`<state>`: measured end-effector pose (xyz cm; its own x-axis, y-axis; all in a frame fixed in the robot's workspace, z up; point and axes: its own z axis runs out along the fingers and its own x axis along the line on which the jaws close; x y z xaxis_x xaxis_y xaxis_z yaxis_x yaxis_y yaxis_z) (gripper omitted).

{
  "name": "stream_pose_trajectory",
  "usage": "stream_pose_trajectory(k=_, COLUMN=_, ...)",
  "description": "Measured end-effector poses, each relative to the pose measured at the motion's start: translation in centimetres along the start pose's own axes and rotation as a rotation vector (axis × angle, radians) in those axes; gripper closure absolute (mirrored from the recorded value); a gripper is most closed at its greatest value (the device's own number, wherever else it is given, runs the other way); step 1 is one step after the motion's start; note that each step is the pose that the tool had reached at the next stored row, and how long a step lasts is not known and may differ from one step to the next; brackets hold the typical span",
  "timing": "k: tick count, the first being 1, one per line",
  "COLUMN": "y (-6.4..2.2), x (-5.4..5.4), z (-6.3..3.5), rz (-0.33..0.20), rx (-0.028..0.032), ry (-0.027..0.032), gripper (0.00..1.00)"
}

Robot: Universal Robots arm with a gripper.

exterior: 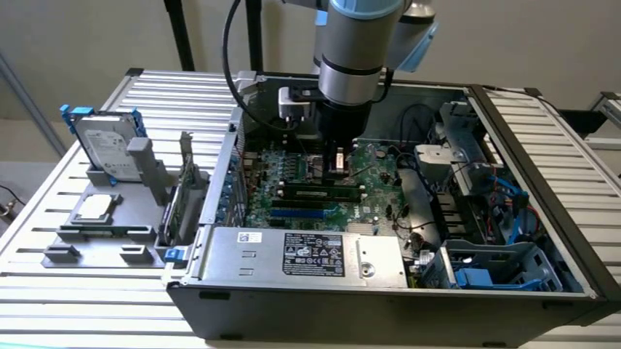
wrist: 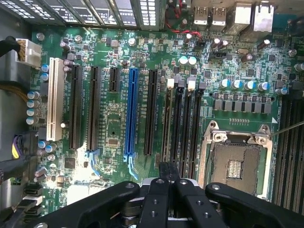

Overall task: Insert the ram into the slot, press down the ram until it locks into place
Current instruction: 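Press down the ram until it locks into place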

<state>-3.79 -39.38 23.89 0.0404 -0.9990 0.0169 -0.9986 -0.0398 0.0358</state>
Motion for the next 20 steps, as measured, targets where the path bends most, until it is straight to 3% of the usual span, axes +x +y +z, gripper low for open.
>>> stream_pose_trajectory(k=16, y=0.21, x=-0.3, z=1.32, rz=0.000, rx=0.0037, ry=0.0011, gripper=0.90)
stream_pose_trajectory(k=20, y=0.22, x=-0.3, z=1.02, rz=0.000, rx=0.0048, ry=-0.0020, gripper=0.90)
